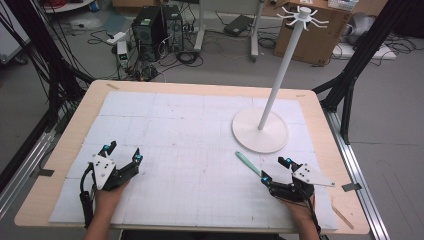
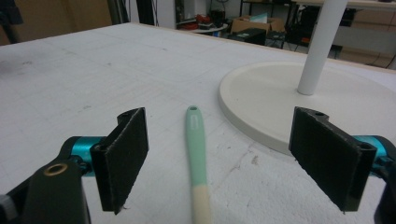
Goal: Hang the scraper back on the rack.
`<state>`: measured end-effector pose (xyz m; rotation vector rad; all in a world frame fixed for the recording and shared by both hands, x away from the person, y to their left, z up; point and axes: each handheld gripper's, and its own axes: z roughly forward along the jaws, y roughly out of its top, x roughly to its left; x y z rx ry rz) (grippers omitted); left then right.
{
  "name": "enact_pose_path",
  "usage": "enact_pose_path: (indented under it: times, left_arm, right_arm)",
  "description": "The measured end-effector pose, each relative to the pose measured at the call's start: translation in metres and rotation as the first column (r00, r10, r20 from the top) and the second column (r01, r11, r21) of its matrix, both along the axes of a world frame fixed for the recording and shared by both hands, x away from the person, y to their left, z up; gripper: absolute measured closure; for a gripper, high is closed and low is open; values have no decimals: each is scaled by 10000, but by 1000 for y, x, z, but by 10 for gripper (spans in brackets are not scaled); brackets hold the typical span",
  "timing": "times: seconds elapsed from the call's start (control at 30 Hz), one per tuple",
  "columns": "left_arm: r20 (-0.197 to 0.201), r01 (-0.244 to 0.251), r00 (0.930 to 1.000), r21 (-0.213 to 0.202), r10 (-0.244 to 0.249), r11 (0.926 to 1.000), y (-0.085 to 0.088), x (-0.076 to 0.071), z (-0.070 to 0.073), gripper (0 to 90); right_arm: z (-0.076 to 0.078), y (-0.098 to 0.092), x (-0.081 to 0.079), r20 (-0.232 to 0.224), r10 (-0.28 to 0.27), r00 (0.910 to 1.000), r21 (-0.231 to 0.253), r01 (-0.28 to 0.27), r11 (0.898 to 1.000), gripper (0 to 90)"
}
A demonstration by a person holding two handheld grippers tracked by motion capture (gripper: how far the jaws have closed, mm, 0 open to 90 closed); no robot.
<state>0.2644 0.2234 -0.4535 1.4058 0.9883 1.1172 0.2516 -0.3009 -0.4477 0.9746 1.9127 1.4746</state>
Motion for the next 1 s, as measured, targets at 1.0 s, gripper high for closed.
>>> enact_pose_path:
  times: [1.0]
  left_arm:
    - [8,9,10000,-12,-9,10000,0,0,0,226]
  right_arm:
    - [6,0,16,-2189,-50,9757,-1075,-190,9940,245]
